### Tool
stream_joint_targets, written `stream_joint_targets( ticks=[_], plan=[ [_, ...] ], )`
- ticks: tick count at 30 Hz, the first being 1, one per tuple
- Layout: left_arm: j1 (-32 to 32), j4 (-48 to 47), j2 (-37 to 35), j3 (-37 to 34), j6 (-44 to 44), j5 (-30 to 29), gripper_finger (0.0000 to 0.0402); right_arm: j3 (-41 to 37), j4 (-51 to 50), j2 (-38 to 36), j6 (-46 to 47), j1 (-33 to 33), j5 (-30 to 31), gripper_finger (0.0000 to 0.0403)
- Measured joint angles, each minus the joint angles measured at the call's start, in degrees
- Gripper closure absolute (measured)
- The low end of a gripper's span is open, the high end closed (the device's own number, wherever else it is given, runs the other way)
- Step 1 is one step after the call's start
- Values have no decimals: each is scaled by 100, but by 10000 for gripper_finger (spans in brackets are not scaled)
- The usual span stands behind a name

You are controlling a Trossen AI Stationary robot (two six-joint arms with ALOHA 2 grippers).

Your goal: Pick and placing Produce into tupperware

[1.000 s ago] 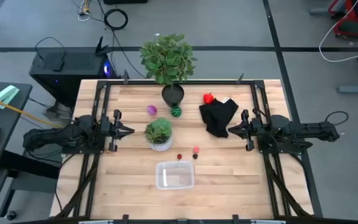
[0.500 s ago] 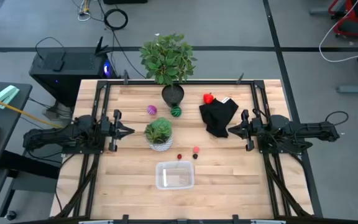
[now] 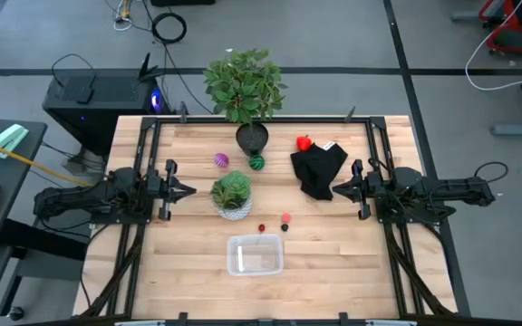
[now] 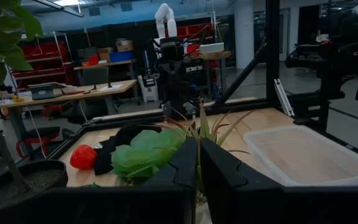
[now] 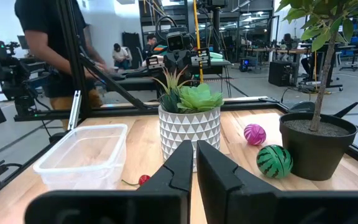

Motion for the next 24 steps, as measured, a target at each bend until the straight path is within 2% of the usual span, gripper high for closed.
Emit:
stream_joint_targets(
  ticks=[11, 24],
  plan=[
    [0, 2, 0, 1, 0, -2, 366, -1, 1, -1, 0, -1, 0, 373],
    [0, 0, 2, 1, 0, -1, 375, 0, 1, 0, 0, 0, 0, 373]
  ],
)
